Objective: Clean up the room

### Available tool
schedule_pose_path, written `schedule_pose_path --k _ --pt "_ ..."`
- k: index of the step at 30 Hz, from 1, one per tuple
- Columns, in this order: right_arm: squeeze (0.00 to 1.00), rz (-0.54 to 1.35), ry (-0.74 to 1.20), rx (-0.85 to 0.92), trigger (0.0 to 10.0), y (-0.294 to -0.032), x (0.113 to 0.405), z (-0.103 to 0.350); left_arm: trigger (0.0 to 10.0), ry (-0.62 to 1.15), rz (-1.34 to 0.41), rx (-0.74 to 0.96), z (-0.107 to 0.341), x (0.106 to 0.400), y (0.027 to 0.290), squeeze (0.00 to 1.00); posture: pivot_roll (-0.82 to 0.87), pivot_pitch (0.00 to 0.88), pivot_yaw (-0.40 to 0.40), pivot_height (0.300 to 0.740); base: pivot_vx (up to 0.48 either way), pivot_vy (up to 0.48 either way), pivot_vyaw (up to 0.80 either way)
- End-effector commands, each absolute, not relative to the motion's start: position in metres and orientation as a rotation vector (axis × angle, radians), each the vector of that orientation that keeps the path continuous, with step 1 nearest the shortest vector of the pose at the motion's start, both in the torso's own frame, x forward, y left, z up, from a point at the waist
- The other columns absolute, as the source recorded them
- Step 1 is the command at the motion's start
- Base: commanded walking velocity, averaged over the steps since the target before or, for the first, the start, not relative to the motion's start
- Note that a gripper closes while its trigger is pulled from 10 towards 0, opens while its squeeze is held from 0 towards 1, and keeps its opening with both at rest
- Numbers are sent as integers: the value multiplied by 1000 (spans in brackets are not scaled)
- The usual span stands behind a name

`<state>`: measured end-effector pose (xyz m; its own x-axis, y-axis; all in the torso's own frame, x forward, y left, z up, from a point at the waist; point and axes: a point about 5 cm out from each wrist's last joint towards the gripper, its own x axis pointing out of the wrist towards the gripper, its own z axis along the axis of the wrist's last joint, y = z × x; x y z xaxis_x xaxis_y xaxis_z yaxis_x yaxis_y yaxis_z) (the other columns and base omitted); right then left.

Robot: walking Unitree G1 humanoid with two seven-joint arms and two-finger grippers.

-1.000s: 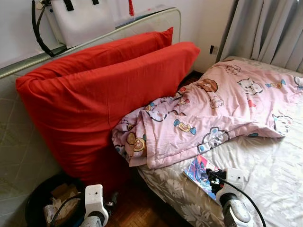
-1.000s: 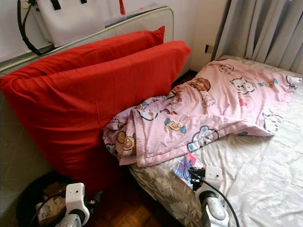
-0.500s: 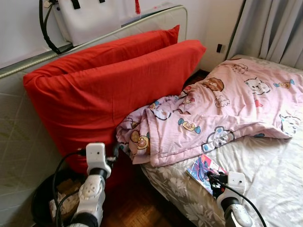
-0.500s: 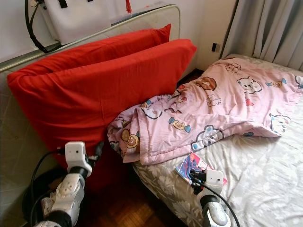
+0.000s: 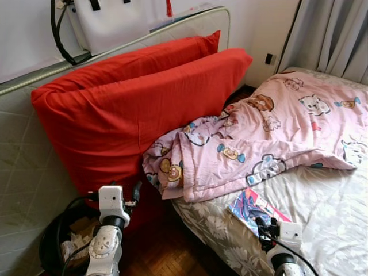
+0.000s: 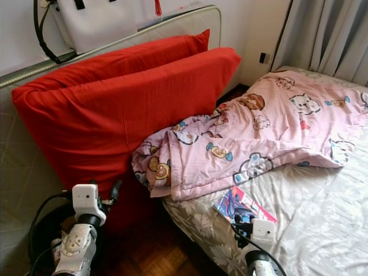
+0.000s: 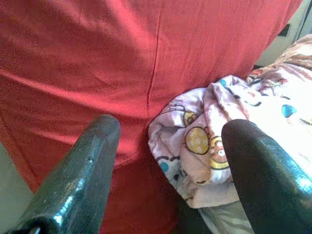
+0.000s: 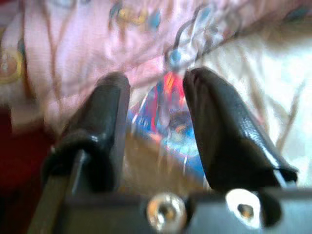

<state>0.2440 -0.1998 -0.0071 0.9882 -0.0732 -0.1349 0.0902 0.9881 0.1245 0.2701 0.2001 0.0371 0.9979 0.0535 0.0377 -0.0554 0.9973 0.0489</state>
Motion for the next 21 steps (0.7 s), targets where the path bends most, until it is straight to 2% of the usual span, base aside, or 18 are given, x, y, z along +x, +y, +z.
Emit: schedule_pose_path --k 1,12,21 --pt "0 -60 -162 83 10000 -204 293 60 10000 -35 78 38 38 268 206 0 -84 0 59 740 0 0 0" --pt "0 -13 -170 45 10000 -210 286 63 10000 -90 73 9 47 263 194 0 -92 0 23 740 0 0 0" --pt "0 1 -154 45 10000 -214 281 75 10000 -117 77 -8 56 259 196 0 -88 1 14 740 0 0 0"
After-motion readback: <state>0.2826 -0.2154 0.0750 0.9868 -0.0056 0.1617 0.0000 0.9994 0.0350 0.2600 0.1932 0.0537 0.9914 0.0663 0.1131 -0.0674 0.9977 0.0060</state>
